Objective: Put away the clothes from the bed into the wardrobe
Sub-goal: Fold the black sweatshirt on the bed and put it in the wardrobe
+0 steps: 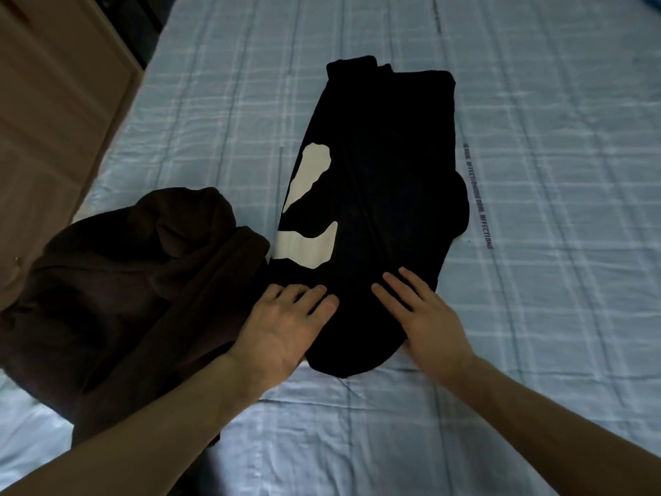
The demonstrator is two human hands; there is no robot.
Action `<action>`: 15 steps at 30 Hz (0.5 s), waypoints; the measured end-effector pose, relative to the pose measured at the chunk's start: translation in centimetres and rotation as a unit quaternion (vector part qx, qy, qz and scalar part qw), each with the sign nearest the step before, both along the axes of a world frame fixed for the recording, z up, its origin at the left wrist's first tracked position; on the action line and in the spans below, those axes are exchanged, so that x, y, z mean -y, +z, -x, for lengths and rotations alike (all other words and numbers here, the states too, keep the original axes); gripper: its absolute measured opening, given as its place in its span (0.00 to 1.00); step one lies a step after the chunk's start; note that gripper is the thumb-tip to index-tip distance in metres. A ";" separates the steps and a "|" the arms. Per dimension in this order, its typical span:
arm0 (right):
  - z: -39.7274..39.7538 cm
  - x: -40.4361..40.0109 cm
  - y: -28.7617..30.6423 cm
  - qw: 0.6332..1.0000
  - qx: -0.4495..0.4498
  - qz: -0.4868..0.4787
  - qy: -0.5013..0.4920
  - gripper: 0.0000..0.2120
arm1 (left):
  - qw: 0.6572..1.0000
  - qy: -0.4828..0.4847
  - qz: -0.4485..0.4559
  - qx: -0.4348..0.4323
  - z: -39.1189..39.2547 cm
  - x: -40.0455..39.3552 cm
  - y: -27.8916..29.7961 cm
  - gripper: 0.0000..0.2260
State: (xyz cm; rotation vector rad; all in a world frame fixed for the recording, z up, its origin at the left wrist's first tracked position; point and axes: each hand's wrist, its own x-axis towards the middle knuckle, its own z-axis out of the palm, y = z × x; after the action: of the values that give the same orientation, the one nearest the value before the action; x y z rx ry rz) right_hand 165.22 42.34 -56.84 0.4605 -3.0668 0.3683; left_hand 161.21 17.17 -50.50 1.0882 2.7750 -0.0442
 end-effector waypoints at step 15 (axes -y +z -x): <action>-10.6 -6.7 1.5 0.997 0.063 -0.014 0.032 0.35 | 0.995 0.037 -0.040 0.084 -14.3 -4.2 -2.9 0.47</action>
State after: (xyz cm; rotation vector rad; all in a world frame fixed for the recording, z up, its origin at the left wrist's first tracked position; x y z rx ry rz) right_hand 175.87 49.08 -55.34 0.5576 -3.1893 0.3706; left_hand 175.48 21.35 -53.43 0.9584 2.6819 0.1616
